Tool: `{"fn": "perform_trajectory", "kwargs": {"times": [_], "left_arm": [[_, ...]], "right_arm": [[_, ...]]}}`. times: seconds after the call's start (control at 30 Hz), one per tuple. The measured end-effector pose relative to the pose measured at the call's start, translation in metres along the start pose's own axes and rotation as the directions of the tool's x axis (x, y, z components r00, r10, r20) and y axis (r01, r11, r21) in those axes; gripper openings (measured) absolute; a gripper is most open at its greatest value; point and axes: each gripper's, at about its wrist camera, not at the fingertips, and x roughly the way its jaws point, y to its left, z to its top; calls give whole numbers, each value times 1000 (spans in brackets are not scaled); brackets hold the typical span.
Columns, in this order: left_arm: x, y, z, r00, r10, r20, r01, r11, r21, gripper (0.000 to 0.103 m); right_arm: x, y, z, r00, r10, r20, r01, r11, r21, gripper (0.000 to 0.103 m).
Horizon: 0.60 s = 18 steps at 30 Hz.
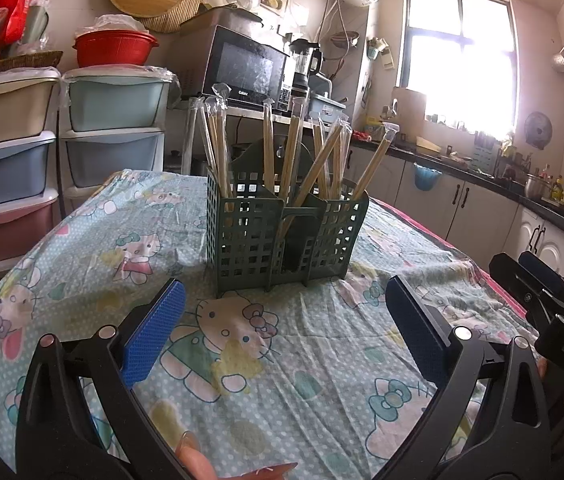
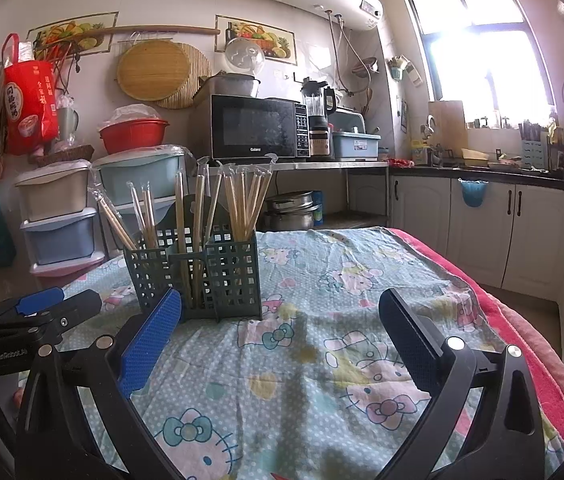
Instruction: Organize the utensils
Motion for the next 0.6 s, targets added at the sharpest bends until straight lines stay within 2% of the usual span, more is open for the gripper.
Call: {"fn": "perform_trajectory", "kwargs": {"times": [0.6], "left_arm": [[-1,1,0,1000,-2,2,2,1000,0,93]], "right_arm": [[0,0,0,1000,0,0,0,1000,1,97]]}}
